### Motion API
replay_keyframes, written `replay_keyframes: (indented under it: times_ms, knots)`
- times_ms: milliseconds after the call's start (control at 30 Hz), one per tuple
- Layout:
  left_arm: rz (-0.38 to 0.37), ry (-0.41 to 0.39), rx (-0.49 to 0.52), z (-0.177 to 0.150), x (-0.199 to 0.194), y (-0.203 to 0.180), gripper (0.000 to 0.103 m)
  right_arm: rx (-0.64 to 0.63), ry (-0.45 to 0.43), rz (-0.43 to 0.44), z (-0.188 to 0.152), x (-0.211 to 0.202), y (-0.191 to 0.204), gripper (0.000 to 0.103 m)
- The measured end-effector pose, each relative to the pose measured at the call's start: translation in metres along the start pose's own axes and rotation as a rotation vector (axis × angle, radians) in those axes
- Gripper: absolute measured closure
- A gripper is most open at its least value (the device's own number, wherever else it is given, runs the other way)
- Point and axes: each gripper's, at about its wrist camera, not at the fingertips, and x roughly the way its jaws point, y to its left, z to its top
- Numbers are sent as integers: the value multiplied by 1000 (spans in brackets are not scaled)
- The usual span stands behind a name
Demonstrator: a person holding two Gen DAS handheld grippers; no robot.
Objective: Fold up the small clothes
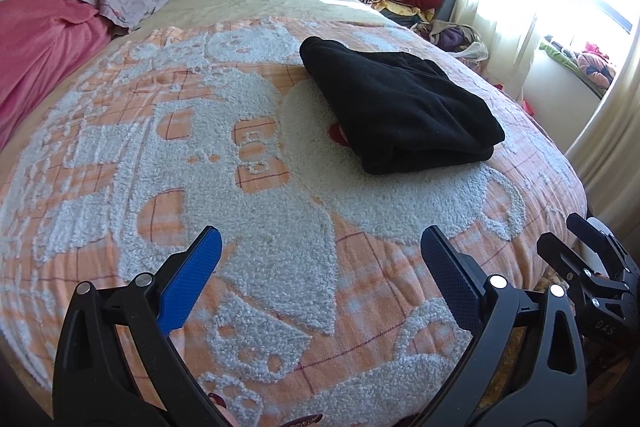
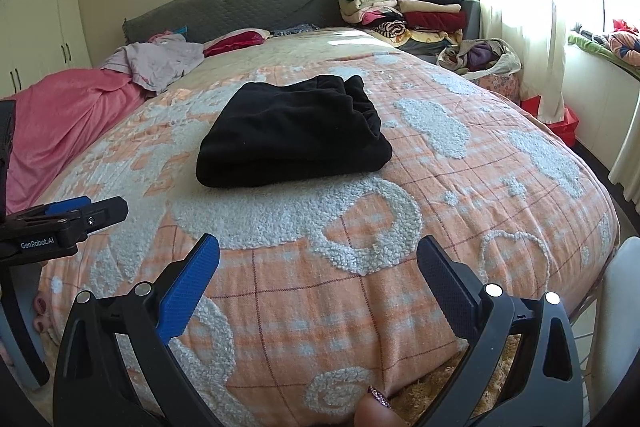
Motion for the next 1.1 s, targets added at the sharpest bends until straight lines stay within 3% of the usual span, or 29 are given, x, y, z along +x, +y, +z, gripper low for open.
replay_keyframes:
  times_ms: [1100]
  knots:
    - [1, 3, -7, 0, -3, -1, 10, 17, -14, -12, 0, -5, -6, 5]
